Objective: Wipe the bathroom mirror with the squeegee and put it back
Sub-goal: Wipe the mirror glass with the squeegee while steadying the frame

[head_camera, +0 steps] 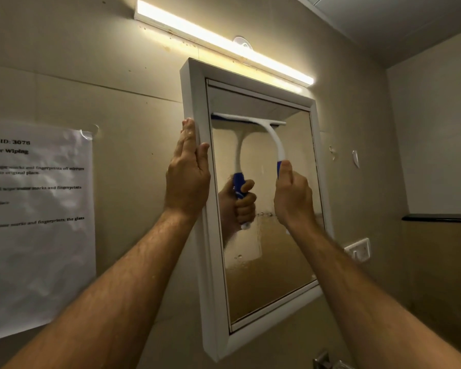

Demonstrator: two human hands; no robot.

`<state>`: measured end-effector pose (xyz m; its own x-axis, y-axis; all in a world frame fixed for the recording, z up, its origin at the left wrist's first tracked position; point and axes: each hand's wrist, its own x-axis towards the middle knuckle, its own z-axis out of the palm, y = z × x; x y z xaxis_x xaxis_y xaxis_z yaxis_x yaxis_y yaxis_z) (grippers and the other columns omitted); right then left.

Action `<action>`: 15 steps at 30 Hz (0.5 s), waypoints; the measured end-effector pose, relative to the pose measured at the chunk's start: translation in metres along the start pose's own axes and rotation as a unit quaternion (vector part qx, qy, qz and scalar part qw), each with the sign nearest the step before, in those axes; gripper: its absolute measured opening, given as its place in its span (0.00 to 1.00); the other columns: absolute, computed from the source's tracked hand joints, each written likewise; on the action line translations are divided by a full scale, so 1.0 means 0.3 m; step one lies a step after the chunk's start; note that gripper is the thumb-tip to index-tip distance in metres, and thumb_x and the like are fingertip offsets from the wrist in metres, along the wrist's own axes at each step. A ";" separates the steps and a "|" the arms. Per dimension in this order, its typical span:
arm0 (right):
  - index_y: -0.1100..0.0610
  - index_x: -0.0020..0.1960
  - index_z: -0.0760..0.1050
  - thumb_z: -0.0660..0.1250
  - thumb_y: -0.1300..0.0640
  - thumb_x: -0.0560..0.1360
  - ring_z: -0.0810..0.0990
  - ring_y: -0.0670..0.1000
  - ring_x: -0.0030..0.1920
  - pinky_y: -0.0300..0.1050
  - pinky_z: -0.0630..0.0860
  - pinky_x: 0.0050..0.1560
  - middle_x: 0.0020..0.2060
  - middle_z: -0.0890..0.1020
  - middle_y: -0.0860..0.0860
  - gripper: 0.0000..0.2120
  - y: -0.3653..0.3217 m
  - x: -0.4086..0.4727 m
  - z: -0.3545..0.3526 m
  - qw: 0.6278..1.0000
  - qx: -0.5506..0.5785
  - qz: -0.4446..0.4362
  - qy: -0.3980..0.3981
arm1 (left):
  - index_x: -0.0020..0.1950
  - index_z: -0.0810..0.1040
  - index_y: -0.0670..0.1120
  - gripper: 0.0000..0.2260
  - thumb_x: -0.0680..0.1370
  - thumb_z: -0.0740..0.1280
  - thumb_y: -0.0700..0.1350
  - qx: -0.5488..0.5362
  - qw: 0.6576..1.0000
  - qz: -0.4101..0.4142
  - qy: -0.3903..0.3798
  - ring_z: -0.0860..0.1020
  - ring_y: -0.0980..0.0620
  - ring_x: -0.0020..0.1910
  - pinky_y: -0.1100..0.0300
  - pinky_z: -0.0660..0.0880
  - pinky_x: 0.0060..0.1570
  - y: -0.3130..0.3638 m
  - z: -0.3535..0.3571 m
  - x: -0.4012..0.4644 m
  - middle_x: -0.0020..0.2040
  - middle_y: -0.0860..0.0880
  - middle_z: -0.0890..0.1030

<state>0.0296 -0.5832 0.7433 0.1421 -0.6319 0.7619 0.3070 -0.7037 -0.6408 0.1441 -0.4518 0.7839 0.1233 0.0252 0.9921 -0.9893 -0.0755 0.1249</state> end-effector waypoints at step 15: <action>0.51 0.37 0.68 0.47 0.38 0.80 0.66 0.47 0.27 0.43 0.64 0.28 0.27 0.68 0.48 0.23 0.028 -0.006 0.005 1.000 0.012 0.008 0.001 | 0.81 0.54 0.46 0.24 0.86 0.55 0.48 -0.012 1.000 -0.002 -0.006 0.60 0.50 0.79 0.55 0.63 0.75 -0.002 0.006 0.003 0.80 0.48 0.59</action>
<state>0.0333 -0.5874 0.7368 0.1459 -0.6441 0.7509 0.3268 -0.6850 -0.6511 0.1450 -0.4536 0.7848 0.1285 0.0137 0.9916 -0.9903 -0.0524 0.1290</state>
